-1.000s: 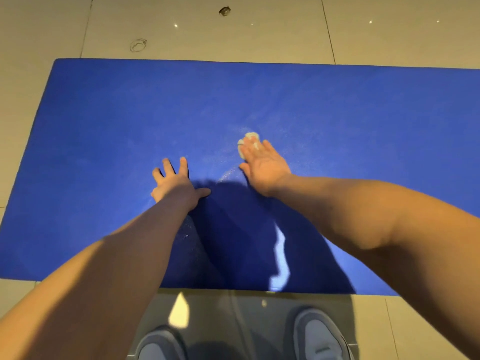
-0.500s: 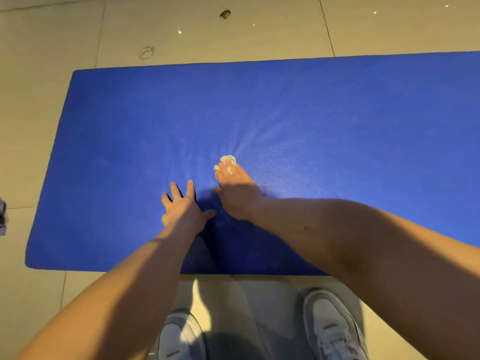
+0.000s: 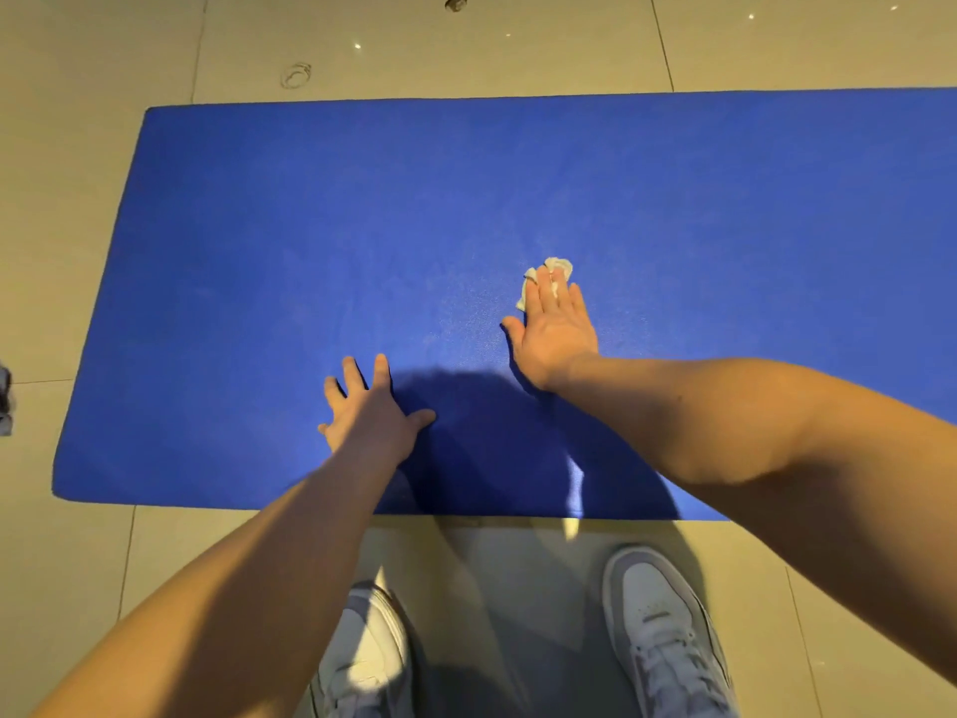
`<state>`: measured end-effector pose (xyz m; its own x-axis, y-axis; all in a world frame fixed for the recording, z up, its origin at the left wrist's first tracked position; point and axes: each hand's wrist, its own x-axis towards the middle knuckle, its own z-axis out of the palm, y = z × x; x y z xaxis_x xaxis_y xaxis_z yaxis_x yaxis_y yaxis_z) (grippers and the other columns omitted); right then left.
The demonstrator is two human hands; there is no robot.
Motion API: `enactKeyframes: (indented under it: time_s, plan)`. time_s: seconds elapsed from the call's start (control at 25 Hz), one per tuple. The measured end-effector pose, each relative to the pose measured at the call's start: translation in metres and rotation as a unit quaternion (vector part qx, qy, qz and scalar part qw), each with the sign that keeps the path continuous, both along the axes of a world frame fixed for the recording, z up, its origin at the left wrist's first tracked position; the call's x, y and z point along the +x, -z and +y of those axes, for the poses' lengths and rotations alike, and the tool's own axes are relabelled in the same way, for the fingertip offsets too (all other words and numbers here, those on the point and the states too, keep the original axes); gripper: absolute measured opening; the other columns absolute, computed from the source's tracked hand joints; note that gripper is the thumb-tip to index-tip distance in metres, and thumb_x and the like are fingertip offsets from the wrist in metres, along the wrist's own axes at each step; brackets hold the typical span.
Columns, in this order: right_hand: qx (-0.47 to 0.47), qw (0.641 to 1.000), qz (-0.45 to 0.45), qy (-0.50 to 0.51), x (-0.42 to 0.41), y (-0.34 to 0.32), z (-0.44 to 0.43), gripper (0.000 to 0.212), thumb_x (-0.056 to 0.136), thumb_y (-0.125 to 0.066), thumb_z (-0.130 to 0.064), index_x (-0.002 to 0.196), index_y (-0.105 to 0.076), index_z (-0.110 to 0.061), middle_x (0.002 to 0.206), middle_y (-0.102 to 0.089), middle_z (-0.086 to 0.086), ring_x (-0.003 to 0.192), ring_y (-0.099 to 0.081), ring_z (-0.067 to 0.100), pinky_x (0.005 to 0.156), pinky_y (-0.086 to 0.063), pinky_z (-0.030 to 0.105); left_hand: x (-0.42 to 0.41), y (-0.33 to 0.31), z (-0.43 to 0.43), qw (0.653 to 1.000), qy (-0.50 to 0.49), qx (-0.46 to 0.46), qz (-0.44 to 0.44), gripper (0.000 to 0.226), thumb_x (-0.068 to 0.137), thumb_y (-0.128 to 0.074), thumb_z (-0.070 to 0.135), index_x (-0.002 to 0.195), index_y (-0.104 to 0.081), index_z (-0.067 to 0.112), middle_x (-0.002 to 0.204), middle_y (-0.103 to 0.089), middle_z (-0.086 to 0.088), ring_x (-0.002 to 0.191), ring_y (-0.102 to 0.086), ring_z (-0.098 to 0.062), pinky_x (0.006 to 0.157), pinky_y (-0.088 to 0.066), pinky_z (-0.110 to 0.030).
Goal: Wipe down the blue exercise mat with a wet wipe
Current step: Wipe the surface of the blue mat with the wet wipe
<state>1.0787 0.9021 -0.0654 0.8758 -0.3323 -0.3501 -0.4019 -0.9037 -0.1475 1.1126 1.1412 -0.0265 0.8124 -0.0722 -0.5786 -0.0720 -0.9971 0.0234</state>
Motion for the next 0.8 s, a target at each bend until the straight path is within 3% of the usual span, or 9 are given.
enactKeyframes:
  time_s: [0.16, 0.24, 0.36, 0.52, 0.68, 0.8]
  plan:
    - [0.068, 0.994, -0.027, -0.078, -0.004, 0.002, 0.055, 0.066, 0.104, -0.027, -0.038, 0.157, -0.010, -0.002, 0.165, 0.001, 0.018, 0.152, 0.014, 0.031, 0.124, -0.003, 0.044, -0.011, 0.000, 0.008, 1.000, 0.011, 0.001, 0.004, 0.107, 0.081, -0.066, 0.071, 0.158, 0.000, 0.040, 0.166, 0.014, 0.007, 0.153, 0.008, -0.029, 0.101, -0.044, -0.057]
    - [0.088, 0.983, -0.042, -0.157, -0.011, 0.002, 0.074, 0.061, 0.103, -0.035, -0.032, 0.152, -0.022, 0.002, 0.161, -0.012, 0.021, 0.152, 0.004, 0.035, 0.123, -0.011, 0.045, -0.012, -0.001, 0.009, 1.000, 0.022, 0.006, 0.002, 0.109, 0.079, -0.067, 0.072, 0.158, 0.001, 0.040, 0.165, 0.015, 0.006, 0.153, 0.008, -0.029, 0.100, -0.045, -0.054]
    - [0.089, 0.971, -0.061, -0.213, -0.021, -0.003, 0.074, 0.057, 0.102, -0.041, -0.031, 0.150, -0.028, -0.002, 0.159, -0.019, 0.012, 0.152, -0.002, 0.029, 0.122, -0.015, 0.042, -0.013, -0.001, 0.009, 0.999, 0.029, 0.021, -0.004, 0.110, 0.079, -0.065, 0.074, 0.159, 0.002, 0.040, 0.166, 0.016, 0.005, 0.153, 0.008, -0.030, 0.098, -0.046, -0.051]
    - [0.044, 0.986, -0.030, -0.160, -0.033, -0.001, 0.037, 0.064, 0.105, -0.027, -0.044, 0.159, -0.005, -0.017, 0.167, 0.004, -0.003, 0.152, 0.017, 0.016, 0.125, 0.004, 0.040, -0.013, 0.001, 0.009, 0.999, 0.035, 0.027, -0.004, 0.110, 0.080, -0.064, 0.075, 0.158, 0.005, 0.041, 0.166, 0.017, 0.004, 0.153, 0.008, -0.031, 0.096, -0.047, -0.050]
    - [0.005, 0.998, -0.029, -0.049, -0.058, -0.001, 0.015, 0.067, 0.105, -0.020, -0.047, 0.159, -0.003, -0.012, 0.167, 0.005, 0.003, 0.152, 0.017, 0.021, 0.125, 0.004, 0.042, -0.014, 0.002, 0.010, 0.999, 0.035, 0.037, -0.001, 0.110, 0.080, -0.062, 0.076, 0.158, 0.007, 0.042, 0.166, 0.018, 0.006, 0.153, 0.009, -0.030, 0.099, -0.047, -0.052]
    - [0.030, 0.999, -0.016, 0.008, -0.054, 0.002, 0.034, 0.071, 0.104, -0.022, -0.048, 0.159, -0.002, -0.008, 0.166, 0.009, 0.010, 0.151, 0.019, 0.026, 0.124, 0.001, 0.044, -0.017, 0.001, 0.011, 0.999, 0.030, 0.033, 0.001, 0.106, 0.083, -0.061, 0.074, 0.158, 0.006, 0.041, 0.166, 0.016, 0.006, 0.154, 0.009, -0.028, 0.104, -0.045, -0.054]
